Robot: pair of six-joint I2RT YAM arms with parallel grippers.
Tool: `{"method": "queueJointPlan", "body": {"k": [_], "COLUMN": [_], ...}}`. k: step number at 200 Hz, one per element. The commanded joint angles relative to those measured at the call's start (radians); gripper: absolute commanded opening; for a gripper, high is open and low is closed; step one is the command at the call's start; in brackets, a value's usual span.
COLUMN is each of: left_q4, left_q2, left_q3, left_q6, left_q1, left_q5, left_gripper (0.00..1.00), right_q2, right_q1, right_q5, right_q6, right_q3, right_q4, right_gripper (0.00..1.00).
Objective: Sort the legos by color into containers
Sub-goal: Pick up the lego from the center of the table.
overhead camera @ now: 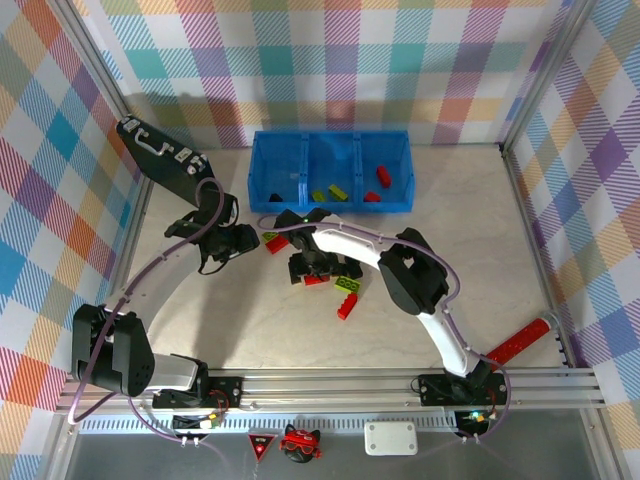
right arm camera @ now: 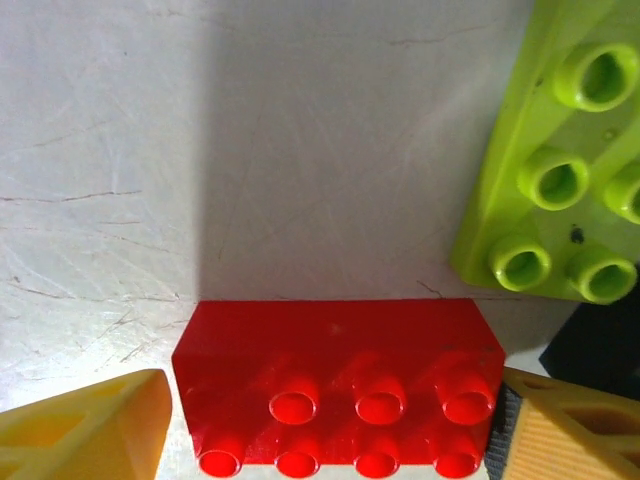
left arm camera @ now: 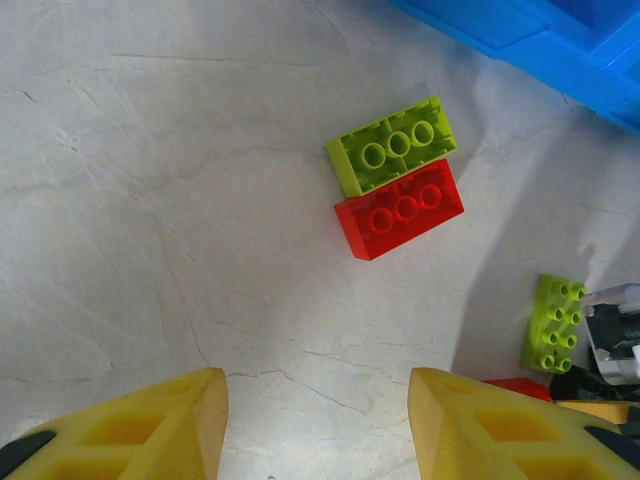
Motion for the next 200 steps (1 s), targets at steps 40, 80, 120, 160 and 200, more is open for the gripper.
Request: {"method": "queueJointPlan", "body": {"k": [40,80,120,160,200], "left_q4": [-0.028,-0.023,-0.017,0.0,0.017], "left_q2": [-0.028,-0.031,-0.027,-0.007,0.011], "left_q3": [-0.027,-0.028,-0.027,-0.024,-0.017], "left_q6": [0.016,0.013,0.011,0.002,-0.01], "left_q1": [0.021,0.023,0.023,0.023,0.023], "left_q5": [0.012,0.015,0.02,0.038,0.059], "left_gripper": [0.51,0.51,0.51,0.51,0.51], "right_q2": [0.014,-0.013,-0.058,-0.097,-0.172], "right_q1": [0.012,0.015,0.015,0.0,-0.066], "right_q5": [-0.01,-0.003,0.002,0.039,0.072], "right_q6": [0.007,0.003,-0.012,-0.06,-0.094], "right_q3": [0.027,0.033,0.051,0.082,0.033], "right_q4": [-0.022,-0.026,-0.042,-0.075,-0.083], "right_gripper": [0.68,0.64,0.64,0.64,0.64]}}
